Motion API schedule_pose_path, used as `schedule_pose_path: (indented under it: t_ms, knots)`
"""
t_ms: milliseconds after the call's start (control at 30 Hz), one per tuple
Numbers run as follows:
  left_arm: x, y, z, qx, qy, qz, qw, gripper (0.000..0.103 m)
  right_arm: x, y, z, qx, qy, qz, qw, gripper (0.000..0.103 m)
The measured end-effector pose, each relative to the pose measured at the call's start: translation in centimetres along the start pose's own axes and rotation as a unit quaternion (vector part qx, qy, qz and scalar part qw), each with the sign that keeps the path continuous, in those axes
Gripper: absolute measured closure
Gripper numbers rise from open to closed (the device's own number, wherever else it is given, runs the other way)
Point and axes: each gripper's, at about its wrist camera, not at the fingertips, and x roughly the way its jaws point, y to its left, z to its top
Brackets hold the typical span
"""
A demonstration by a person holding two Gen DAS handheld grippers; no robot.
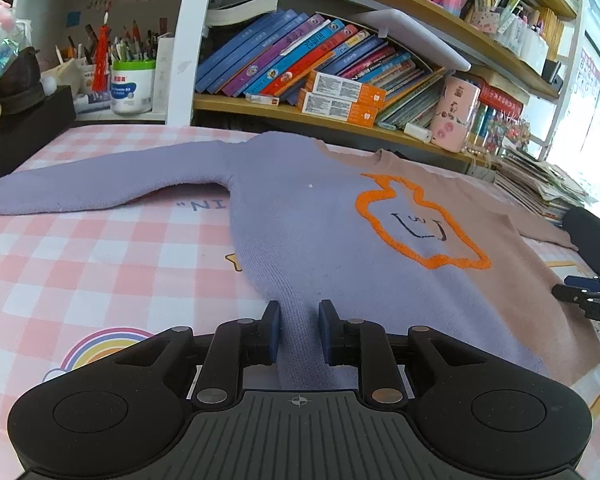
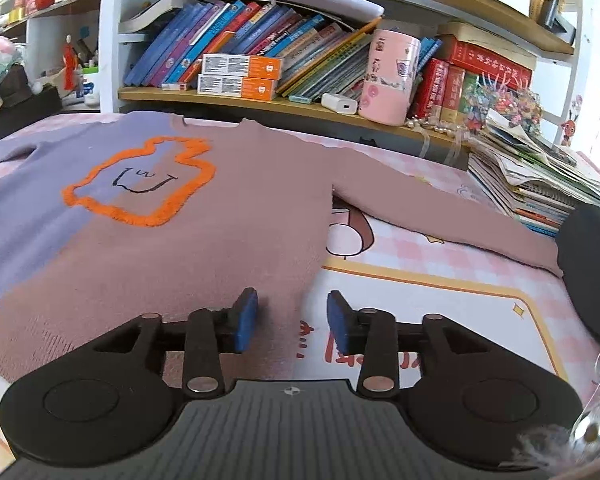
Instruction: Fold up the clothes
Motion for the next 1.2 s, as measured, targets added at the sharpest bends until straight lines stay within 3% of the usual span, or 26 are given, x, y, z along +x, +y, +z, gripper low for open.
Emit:
schedule_pose_path:
  t_ms: [133,200,267,333,433,500,567,667,833,1000,1200]
  knots:
    - [0.0,0.1,0.0,-0.003,-0.001,0.001,1.0,0.08,0.1,-0.3,0.0,0.01,0.005,-0.006,1.0,0.053]
    - [-0.1,-0.2,0.0,0.002,-0.006,0.024,0.9997,0.068,0.2,-0.5,0.0,0.015,0.007,-0.009,1.0,0.035]
    - [-0.3,-0.7,-0.1,0.013,-0.014,0.047,0.9987,0.062,0.3,-0.7,0.0,0.02,0.009,-0.012,1.0,0.013]
    - [-0.7,-1.2,-0.2,0.027,-0.025,0.06,0.9975,0.061,0.3,-0.9,0.0,0.026,0.011,-0.015,0.999,0.01]
    - [-1.0,-1.5,-0.1,0.037,-0.036,0.077,0.9957,0.039,0.4,-1.0,-0.1,0.03,0.014,-0.02,0.999,0.003]
    - [-1.0,-1.6,-0.1,0.042,-0.036,0.084,0.9949,0.023,0.4,-0.7,-0.1,0.024,0.014,-0.022,0.999,0.001]
    - [-0.7,-1.8,0.0,0.048,-0.028,0.091,0.9944,0.013,0.4,-0.6,-0.1,0.02,0.013,-0.024,0.999,0.0]
    - [-0.2,-2.1,0.1,0.058,-0.013,0.093,0.9938,0.007,0.3,-0.5,-0.1,0.017,0.012,-0.026,0.999,0.0]
    - [0.2,-1.9,0.0,0.052,-0.001,0.089,0.9947,0.006,-0.1,-0.1,0.0,0.005,-0.001,-0.012,1.0,0.0]
    - [0.5,-1.0,0.1,0.031,0.012,0.09,0.9954,0.005,-0.6,1.5,1.7,-0.04,-0.037,0.029,0.998,0.0]
    - [0.5,-1.0,0.0,0.027,0.015,0.087,0.9957,0.003,1.3,3.9,5.3,-0.102,-0.081,0.096,0.987,0.0]
